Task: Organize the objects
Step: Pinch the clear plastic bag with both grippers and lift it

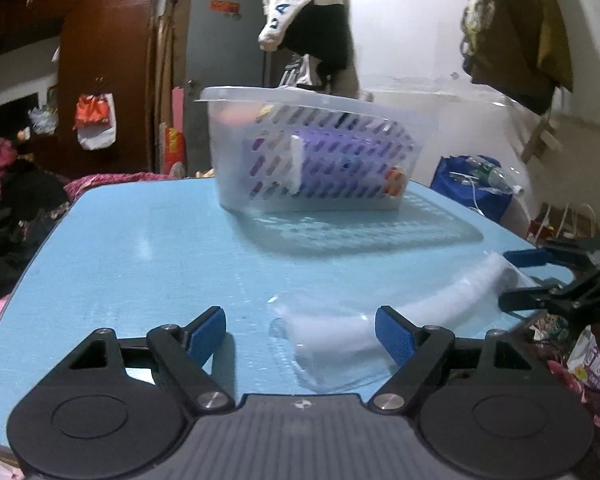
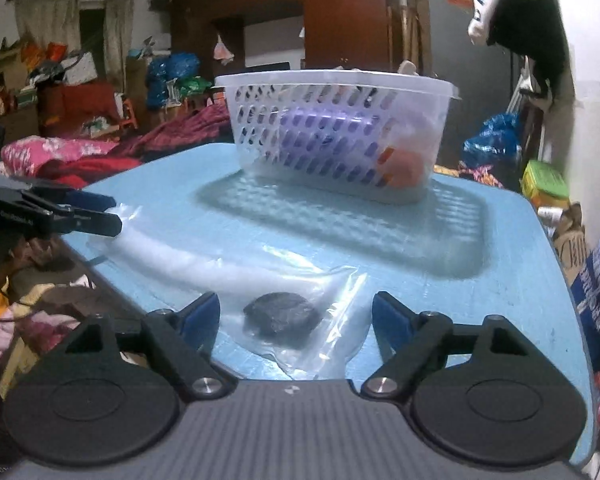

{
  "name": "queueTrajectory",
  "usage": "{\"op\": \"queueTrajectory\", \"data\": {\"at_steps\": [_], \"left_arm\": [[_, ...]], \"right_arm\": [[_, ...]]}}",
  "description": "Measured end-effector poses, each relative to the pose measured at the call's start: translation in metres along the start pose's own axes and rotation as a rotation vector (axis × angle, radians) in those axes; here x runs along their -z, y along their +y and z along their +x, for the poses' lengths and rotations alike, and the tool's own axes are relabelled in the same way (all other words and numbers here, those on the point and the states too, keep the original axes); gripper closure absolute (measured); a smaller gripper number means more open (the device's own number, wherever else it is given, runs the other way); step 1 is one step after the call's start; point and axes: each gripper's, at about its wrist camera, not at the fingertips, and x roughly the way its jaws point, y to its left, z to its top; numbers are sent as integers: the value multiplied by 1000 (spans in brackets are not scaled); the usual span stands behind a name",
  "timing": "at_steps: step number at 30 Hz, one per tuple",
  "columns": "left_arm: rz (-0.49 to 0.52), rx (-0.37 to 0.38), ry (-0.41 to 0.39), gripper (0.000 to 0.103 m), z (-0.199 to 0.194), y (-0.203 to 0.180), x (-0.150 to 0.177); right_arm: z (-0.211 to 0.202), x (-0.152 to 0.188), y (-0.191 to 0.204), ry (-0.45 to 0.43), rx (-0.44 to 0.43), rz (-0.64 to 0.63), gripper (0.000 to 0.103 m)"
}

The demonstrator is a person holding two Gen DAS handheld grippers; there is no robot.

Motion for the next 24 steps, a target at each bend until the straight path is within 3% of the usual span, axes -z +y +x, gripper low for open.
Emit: {"op": "queueTrajectory", "data": {"at_steps": [4,9,12,22,24], "left_arm": [[4,7,-19,20,5,-4,1],[14,41,-44,47,7,-6,3],[24,42,-57,56,7,-7,4],[33,56,-90,65,3,-4,4],[33,61,-107,77,1,-4,4]], "right_arm": [[2,2,-1,-8,-11,-1,22],[2,0,2,-12,-26,-8,41],[2,-1,4,-15,-31,-12,49],[0,-2,6,-23,-65,-18,73],[0,-3,6,-27,-71,-12,80]]}}
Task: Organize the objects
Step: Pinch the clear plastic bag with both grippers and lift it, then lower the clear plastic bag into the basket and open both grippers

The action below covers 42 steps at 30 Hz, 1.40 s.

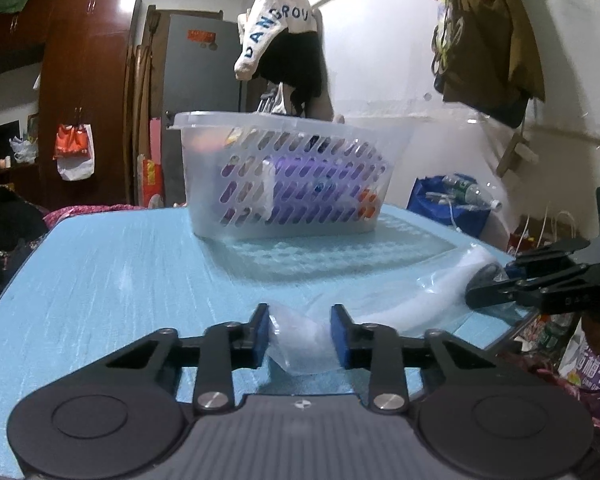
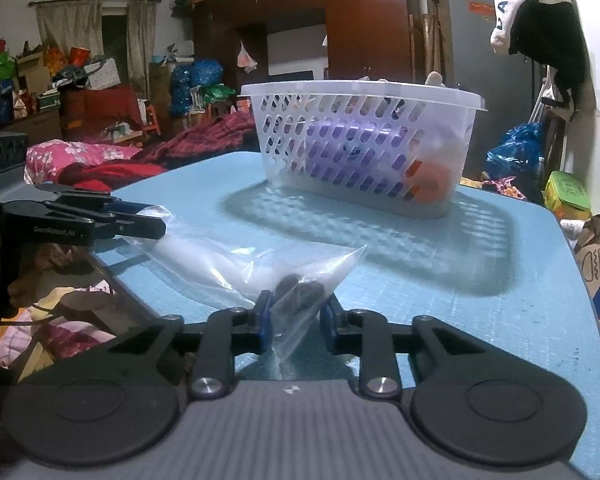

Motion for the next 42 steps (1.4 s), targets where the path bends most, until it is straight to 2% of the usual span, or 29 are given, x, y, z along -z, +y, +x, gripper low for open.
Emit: {"op": "queueTrajectory", "data": {"at_steps": [3,9,15,19,23,26,29,31,34,37,40,41,42], "left_arm": [[4,8,-15,82,-2,1,-2],[-16,6,-40,84,-4,2,-3],[-7,14,-118,85,-19,-2,-23],[34,6,-189,85,-26,-6,-63],[87,-5,-294,85,-28,-6,-134],[113,-28,-325,85,-16,-5,-180],[119,-56,-307,85,9,4,-214],[107,-68,-267,85,30,12,-225],[94,-102,-194,85,66,25,-226],[77,-95,-119,85,95,37,-211],[76,-98,-44,78,121,45,-199],[81,-119,-25,60,129,46,-195],[78,-159,-17,35,135,48,-193]], "right_arm": [[-3,-1,3,-23,19,-18,84],[-10,-6,4,-59,7,-32,86],[-24,-18,7,-125,20,-40,88],[-37,-50,5,-191,29,-55,89],[-48,-108,2,-278,32,-93,89],[-43,-157,-4,-325,64,-120,89],[-25,-194,-13,-321,80,-119,89],[-5,-210,-25,-304,94,-109,89],[30,-216,-49,-244,100,-52,89],[63,-203,-61,-174,99,-14,89],[91,-189,-71,-111,130,-4,88],[101,-186,-73,-87,139,-5,85],[107,-184,-75,-67,149,-2,75]]}}
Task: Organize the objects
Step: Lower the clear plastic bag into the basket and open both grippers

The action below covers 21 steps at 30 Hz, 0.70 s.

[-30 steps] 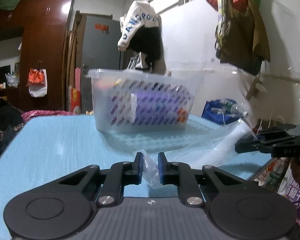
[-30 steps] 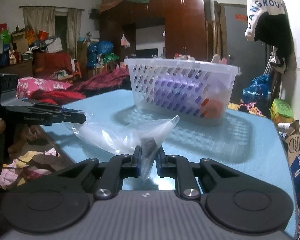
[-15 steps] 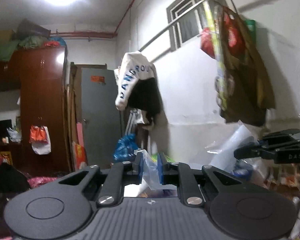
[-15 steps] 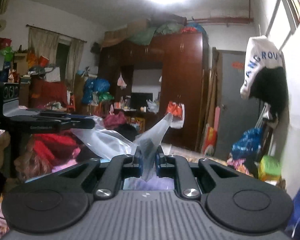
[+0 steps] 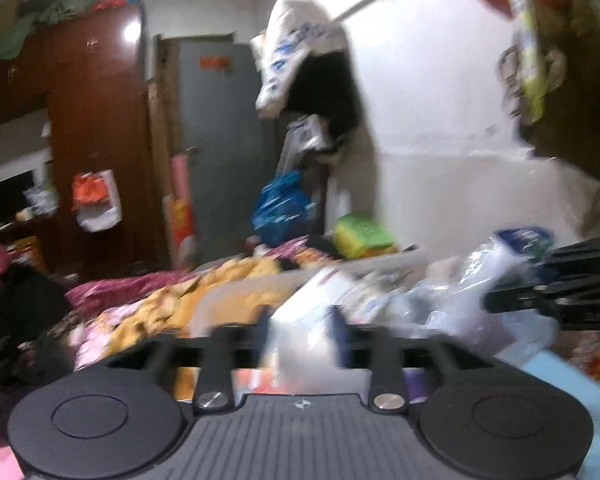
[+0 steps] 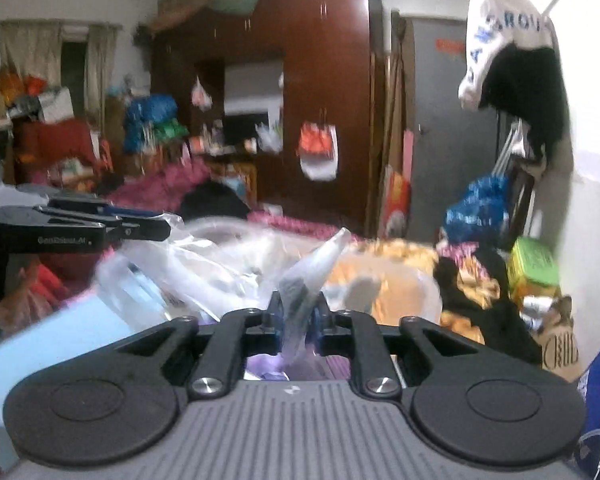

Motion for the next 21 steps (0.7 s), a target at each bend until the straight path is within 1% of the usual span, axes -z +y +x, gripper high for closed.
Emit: {"op": "queueTrajectory", "data": {"at_steps": [1,2,3,4,5,6,7,11,14,16,19,21], "left_arm": [[1,-28,-7,25,1,0,2],[-3,-46,-23,12,-1,1,4],[-14,-51,-39,8,-4,2,5],[-23,-49,-44,7,-7,4,5],[-24,-47,-46,6,-10,4,5],[-22,-46,-47,6,-13,4,4],[-19,-46,-49,6,-16,2,4],[20,-34,-64,4,-25,-7,6],[56,-32,-22,4,-25,-20,12],[78,-35,-9,4,-29,-27,13],[75,-52,4,4,-43,-33,14],[52,-54,1,4,-58,-34,13]], "right_arm": [[2,3,-2,1,24,12,68],[-1,6,-5,-17,44,22,50],[-4,9,-6,-41,63,27,27],[-9,10,-8,-59,80,27,14],[-13,11,-9,-77,102,23,0],[-16,11,-11,-93,120,21,0],[-18,11,-11,-88,120,31,0],[-20,7,-18,-79,71,91,0],[-16,7,-18,-64,55,96,0],[-19,10,-14,-60,36,85,0],[-32,10,-5,-48,24,69,0],[-45,8,0,-53,28,67,0]]}}
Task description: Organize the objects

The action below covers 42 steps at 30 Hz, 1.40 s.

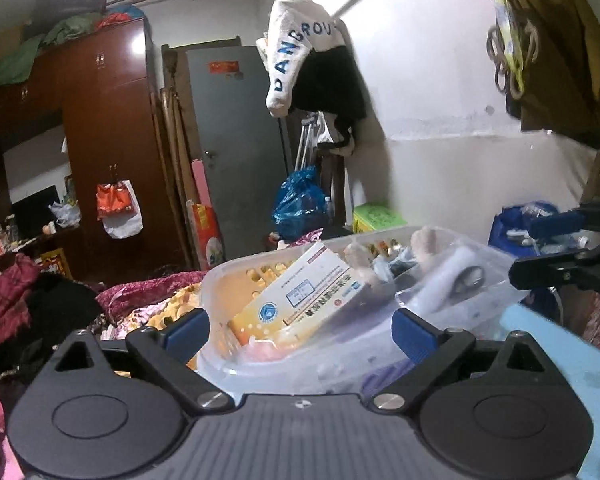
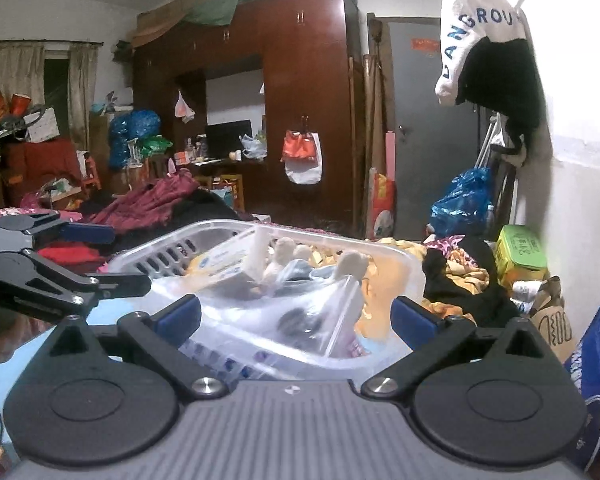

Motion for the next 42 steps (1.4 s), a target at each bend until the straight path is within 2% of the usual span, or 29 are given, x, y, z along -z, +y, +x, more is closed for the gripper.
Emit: {"op": "queueTrajectory", "data": {"at_steps": [5,8,13,18,26,42], "left_arm": [[-85,-19,27,4,-45,4,-1],[-77,-23,16,4,-72,0,4],[-43,-34,-5,4,-91,-11,7],[-33,-15,11,4,-80,-17,6],[-97,-6,78,4,-37,-9,8],[-117,-14,103,4,-22,-1,11]], "right_arm": [[-39,-5,17,4,31,-1,0],[-59,-3,30,-31,71,-24,0],[-69,-2,42,-49,22,-64,0],[-51,0,42,-23,48,-63,0],[-27,11,19,31,71,24,0],[-23,17,3,65,101,71,0]]}}
